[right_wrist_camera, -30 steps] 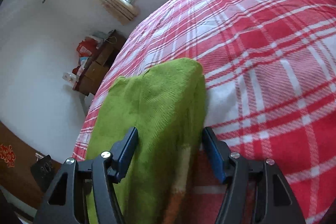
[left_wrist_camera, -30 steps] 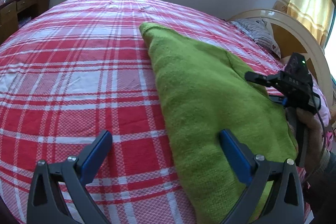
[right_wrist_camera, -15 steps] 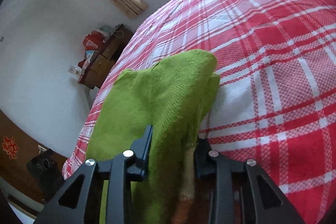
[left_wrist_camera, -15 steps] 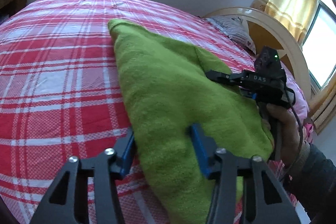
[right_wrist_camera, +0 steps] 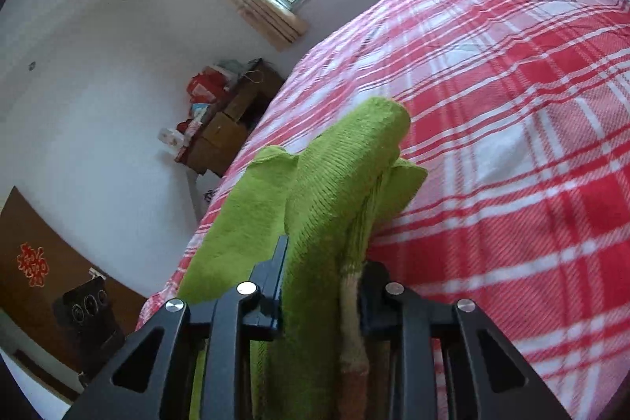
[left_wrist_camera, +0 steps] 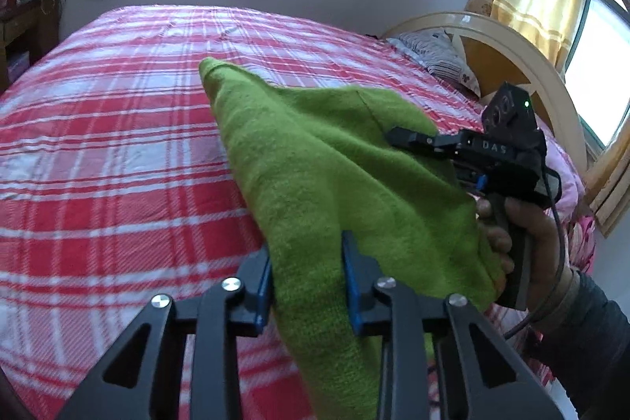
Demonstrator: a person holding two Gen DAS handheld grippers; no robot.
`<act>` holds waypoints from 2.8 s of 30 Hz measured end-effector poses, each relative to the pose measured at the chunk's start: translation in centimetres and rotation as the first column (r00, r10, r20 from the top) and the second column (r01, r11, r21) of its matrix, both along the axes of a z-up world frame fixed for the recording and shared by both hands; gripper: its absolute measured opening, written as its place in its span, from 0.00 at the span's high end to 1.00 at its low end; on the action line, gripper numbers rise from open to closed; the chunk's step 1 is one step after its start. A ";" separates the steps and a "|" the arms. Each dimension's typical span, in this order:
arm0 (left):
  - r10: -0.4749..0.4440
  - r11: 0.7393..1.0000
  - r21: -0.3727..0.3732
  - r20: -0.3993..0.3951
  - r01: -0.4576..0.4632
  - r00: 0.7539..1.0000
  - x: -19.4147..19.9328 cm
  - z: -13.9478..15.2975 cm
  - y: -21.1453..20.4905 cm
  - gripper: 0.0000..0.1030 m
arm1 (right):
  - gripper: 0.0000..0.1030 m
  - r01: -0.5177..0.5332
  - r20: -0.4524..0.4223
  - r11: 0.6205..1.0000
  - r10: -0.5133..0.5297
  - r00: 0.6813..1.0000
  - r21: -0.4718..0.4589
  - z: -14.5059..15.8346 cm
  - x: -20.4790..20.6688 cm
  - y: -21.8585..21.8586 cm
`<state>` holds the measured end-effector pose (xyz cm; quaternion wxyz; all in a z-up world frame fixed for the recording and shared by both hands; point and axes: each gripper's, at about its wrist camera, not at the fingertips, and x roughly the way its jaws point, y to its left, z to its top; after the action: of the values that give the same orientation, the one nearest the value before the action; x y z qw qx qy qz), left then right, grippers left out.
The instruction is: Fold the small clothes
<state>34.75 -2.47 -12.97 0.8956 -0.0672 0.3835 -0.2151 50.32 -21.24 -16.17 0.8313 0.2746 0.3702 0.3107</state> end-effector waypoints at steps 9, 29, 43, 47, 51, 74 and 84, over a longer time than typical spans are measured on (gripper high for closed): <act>0.044 0.999 0.023 0.010 -0.044 0.999 -3.5 1.1 3.0 0.70 | 0.73 -0.064 0.036 0.998 0.063 0.997 0.025 1.6 -3.4 4.0; 0.192 0.981 -0.019 0.059 -0.191 0.980 -9.9 2.2 11.3 0.70 | 0.73 -0.219 0.072 0.974 0.215 0.974 0.054 3.4 -6.9 15.2; 0.310 0.950 -0.048 0.071 -0.307 0.948 -12.9 2.1 17.3 0.70 | 0.74 -0.342 0.078 0.938 0.338 0.938 0.052 3.5 -6.9 23.9; 0.340 0.940 -0.049 0.071 -0.337 0.938 -13.4 1.8 18.8 0.70 | 0.74 -0.373 0.076 0.927 0.369 0.926 0.046 3.3 -6.8 26.2; 0.366 0.930 -0.040 0.076 -0.364 0.927 -13.7 1.5 20.0 0.70 | 0.74 -0.402 0.076 0.915 0.399 0.914 0.042 2.9 -6.8 28.4; 0.447 0.894 -0.039 0.028 -0.446 0.894 -15.7 -1.4 25.6 0.70 | 0.75 -0.504 0.035 0.864 0.504 0.863 -0.009 1.4 -6.4 35.9; 0.457 0.888 -0.049 -0.015 -0.457 0.889 -15.8 -2.6 26.3 0.68 | 0.77 -0.490 -0.004 0.872 0.490 0.872 0.002 -0.1 -5.7 35.8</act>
<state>18.91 23.87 -15.56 0.9185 -0.1786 0.3526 -0.0080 44.61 14.52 -16.27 0.7247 0.1728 0.4293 0.5105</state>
